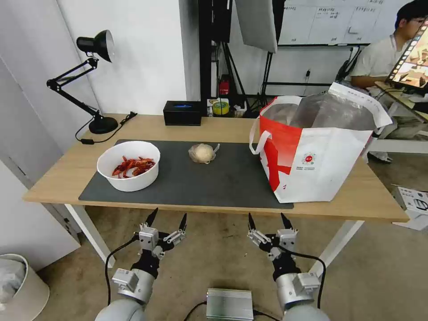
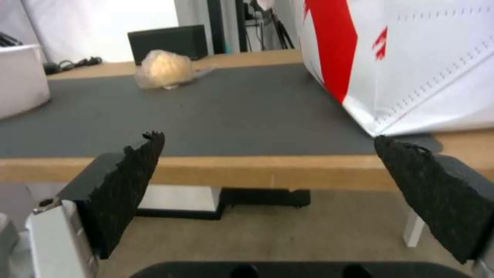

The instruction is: Pick up the trash from the table and place it into the takeout bag.

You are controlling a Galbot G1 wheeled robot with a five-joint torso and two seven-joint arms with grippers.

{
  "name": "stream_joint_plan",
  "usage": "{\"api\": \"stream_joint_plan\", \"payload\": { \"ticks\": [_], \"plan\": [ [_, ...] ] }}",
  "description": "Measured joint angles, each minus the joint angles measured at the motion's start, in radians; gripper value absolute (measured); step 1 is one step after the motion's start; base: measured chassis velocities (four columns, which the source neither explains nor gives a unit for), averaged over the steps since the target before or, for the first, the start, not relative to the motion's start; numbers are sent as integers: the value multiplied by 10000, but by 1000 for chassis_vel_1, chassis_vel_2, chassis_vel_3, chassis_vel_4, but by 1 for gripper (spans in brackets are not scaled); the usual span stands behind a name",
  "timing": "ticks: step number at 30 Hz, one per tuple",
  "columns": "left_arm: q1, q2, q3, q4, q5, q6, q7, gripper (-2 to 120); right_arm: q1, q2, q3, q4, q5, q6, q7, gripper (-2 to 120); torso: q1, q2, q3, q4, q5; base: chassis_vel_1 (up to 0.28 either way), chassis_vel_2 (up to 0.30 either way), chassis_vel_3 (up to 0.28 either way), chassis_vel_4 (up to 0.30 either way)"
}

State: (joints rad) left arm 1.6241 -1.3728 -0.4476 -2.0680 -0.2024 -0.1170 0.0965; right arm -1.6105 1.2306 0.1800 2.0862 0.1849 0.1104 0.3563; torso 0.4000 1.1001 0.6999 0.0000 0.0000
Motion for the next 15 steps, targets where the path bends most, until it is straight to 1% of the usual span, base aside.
{"api": "stream_joint_plan", "payload": {
  "ticks": [15],
  "plan": [
    [11,-8,-4,-1,-1,-12,0,100,-56,130,-98,-240,-214,25,188,100,0,-1,0,0,0,0,0,0,0]
  ]
}}
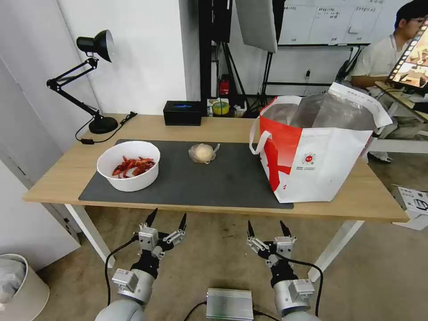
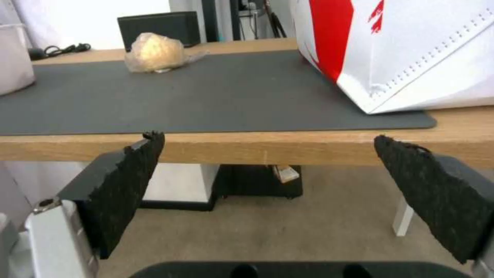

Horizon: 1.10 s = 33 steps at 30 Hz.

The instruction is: Pick up the trash from the table and place it into the takeout bag.

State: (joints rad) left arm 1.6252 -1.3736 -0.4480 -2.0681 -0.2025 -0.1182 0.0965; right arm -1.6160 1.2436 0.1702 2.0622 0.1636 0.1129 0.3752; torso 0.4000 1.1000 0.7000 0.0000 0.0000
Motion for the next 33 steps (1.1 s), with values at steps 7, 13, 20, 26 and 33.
{"api": "stream_joint_plan", "payload": {
  "ticks": [7,13,20,26,33],
  "plan": [
    [-31,27,-11,10,-47,-2,-2,100,-44,127,-53,-80,-119,18,7,100,0,0,0,0,0,0,0,0,0],
    [-66,104,-57,13,-160,-5,-2,100,-39,166,-94,-93,-155,20,16,100,0,0,0,0,0,0,0,0,0],
    [-75,117,-57,46,-182,-10,-6,100,96,90,-122,-40,-107,20,-83,100,0,0,0,0,0,0,0,0,0],
    [-79,119,-40,64,-182,-23,-8,100,570,-246,-126,209,574,20,-621,100,0,0,0,0,1,0,0,0,0],
    [-99,112,-28,83,-180,-25,-9,100,1617,-706,-167,390,1437,91,-1220,100,0,0,1,0,1,0,0,0,0]
  ]
}}
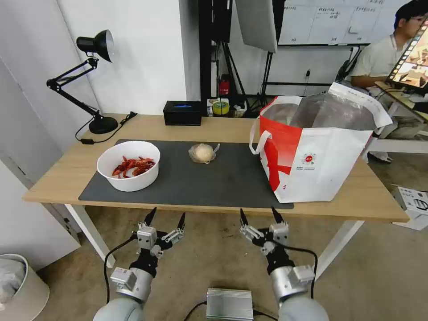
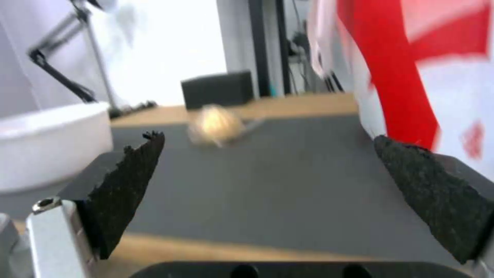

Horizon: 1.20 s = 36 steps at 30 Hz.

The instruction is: Pick up the trash from the table and place it into the takeout bag.

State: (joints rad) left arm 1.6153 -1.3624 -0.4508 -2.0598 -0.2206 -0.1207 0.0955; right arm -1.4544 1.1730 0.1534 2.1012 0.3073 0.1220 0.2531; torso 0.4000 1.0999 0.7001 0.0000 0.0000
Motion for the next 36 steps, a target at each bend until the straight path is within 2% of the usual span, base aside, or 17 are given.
{"api": "stream_joint_plan", "payload": {
  "ticks": [16,24,32,36],
  "plan": [
    [-139,145,152,171,-1,25,-2,100,2132,-1127,-50,95,1812,-689,-304,100,0,0,0,0,0,0,0,0,0],
    [-146,141,165,209,32,49,-7,100,3795,-1882,-563,-420,2852,-1222,-494,100,1,0,1,0,-1,0,0,0,0],
    [-40,161,68,167,39,51,-10,100,5030,-2021,-1258,-1003,3195,-1746,-500,100,1,0,0,0,0,0,0,0,0],
    [-28,143,40,150,46,51,-11,100,5569,-1844,-1653,-1359,3370,-1956,-514,100,0,0,0,-1,-1,0,0,0,0]
  ]
}}
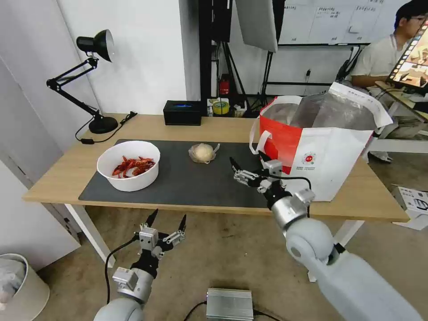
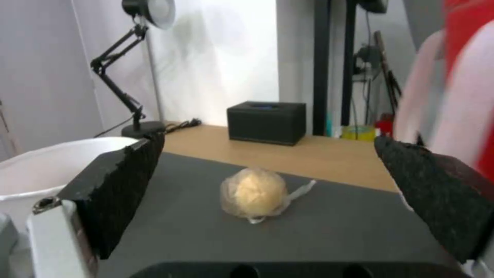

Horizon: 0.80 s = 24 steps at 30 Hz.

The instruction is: Pick up the trash from the table and place it into the takeout bag.

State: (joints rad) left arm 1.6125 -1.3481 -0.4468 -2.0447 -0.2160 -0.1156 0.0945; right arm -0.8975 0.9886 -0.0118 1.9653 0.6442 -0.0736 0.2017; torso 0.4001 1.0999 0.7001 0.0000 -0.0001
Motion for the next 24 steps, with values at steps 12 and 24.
{"api": "stream_joint_plan", "payload": {
  "ticks": [12,24],
  "plan": [
    [23,19,-131,-41,-29,-6,-9,100,1435,585,-1003,-992,571,-676,-94,100,0,1,-1,1,0,0,0,0,0],
    [69,-81,-210,-80,-58,-19,-12,100,3607,1539,-2008,-3334,840,-1180,-274,100,0,1,-1,1,-1,0,0,0,0]
  ]
}}
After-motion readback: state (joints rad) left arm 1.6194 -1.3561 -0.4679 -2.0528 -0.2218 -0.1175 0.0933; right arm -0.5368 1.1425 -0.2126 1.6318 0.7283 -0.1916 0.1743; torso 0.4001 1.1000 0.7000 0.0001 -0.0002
